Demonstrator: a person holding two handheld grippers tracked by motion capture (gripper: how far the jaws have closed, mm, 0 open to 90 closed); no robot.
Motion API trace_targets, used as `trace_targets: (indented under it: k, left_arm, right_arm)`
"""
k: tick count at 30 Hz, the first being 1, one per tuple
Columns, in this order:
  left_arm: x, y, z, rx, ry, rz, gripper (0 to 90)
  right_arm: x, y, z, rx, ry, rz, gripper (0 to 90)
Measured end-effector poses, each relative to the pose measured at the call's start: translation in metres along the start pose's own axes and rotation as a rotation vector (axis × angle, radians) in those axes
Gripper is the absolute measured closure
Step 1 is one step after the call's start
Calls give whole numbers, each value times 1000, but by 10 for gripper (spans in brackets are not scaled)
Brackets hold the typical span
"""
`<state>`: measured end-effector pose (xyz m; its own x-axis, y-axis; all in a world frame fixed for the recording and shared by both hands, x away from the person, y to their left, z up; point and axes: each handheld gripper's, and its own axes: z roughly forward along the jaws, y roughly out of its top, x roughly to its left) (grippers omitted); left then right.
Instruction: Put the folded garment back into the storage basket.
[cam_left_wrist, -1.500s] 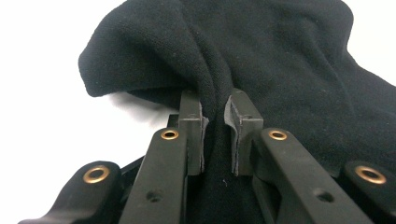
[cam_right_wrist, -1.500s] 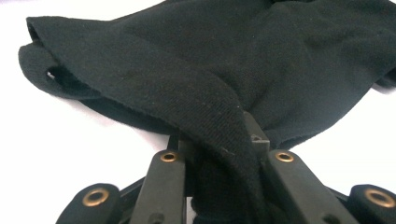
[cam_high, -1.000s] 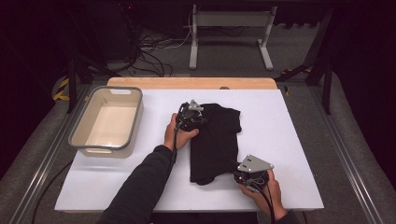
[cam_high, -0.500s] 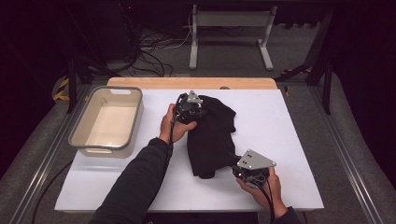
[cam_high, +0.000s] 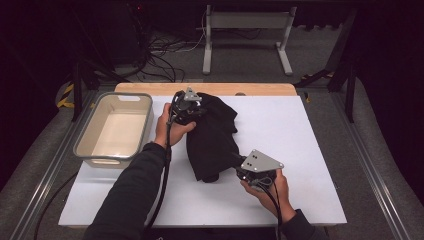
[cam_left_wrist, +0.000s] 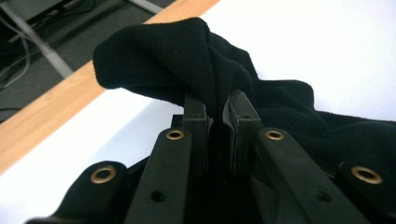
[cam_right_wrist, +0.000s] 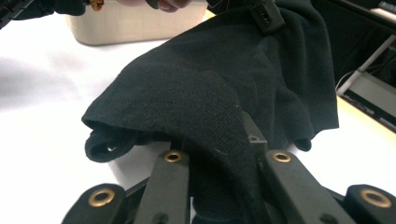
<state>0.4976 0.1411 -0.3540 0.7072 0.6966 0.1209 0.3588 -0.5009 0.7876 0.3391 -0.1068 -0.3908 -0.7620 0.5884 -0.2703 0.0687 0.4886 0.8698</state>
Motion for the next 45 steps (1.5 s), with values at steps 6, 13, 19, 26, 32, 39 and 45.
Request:
trace_targets:
  k: [6,13,19,26,32,39,45]
  left_arm:
    - [19,-2,-25,11,54,3,814]
    - [42,-12,-55,16,110,-30,814]
    - [61,-21,-84,29,165,-36,814]
    - [85,-36,-114,35,215,-79,814]
    - [105,-56,-130,48,250,-121,814]
    - [124,-76,-137,71,286,-156,813]
    - [138,-89,-141,103,325,-183,813]
  right_arm:
    - [1,14,12,-24,5,-11,777]
    - [13,39,34,-50,44,-51,778]
    - [26,64,57,-69,79,-90,778]
    - [44,88,83,-89,123,-114,778]
    - [55,100,103,-91,161,-108,778]
    - [71,105,134,-79,203,-91,778]
    - [84,117,149,-86,216,-89,778]
